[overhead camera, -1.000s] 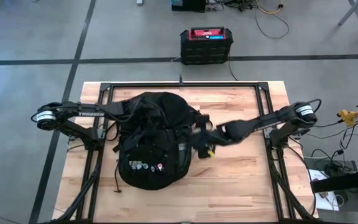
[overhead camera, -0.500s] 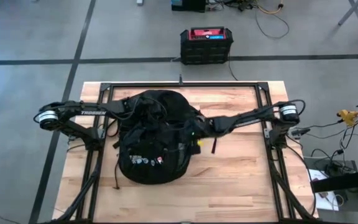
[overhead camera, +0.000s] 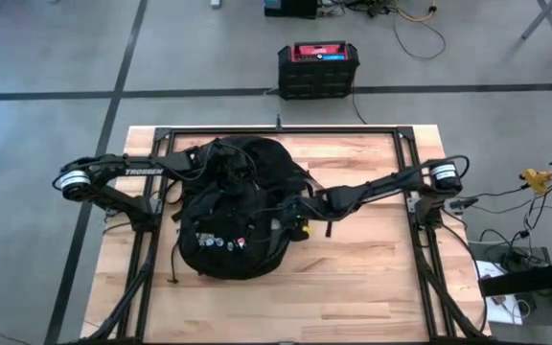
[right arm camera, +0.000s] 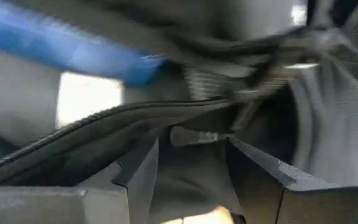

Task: Unpack backpack
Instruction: Close the backpack

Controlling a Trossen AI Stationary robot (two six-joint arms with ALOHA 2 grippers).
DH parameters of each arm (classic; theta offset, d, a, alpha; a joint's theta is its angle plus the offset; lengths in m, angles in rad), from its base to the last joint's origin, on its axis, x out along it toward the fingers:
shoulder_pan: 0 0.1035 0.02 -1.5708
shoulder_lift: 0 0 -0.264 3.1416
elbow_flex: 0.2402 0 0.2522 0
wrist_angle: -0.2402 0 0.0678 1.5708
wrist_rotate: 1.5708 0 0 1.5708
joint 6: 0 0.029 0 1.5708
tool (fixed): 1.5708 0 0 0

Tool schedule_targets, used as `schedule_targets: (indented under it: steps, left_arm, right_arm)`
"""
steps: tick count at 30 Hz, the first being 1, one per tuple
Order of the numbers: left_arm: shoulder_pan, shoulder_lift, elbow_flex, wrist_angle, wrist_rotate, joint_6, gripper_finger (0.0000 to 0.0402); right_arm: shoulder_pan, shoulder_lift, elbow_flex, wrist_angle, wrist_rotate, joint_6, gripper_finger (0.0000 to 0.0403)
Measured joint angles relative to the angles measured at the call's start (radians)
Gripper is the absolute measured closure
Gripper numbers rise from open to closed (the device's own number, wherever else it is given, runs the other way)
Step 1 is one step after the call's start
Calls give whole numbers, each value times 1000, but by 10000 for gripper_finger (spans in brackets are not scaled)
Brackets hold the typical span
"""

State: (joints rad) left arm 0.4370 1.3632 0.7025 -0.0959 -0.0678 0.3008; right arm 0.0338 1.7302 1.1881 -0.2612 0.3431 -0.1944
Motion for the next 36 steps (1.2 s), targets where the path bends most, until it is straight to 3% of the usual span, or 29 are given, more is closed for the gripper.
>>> schedule_targets:
  steps: [5, 9, 19, 24, 30, 36]
  left_arm:
    - [0, 0, 0, 1, 25, -3, 247]
    - [0, 0, -1, 2, 31, -7, 247]
    - [-1, -1, -3, 8, 41, 1, 247]
    - [-2, -1, -3, 17, 54, 1, 247]
    - [-7, -5, 28, -12, 54, 5, 247]
    - [-40, -2, 169, -96, 104, 24, 247]
  right_arm:
    - [-49, 3, -2, 30, -35, 65, 231]
    - [-81, 4, -33, 99, -184, 96, 231]
    - [-123, 52, -52, 189, -187, 90, 241]
    - [-141, 89, -52, 197, -192, 73, 286]
    - [-141, 89, -45, 191, -188, 56, 392]
    - [-131, 86, -35, 186, -181, 53, 397]
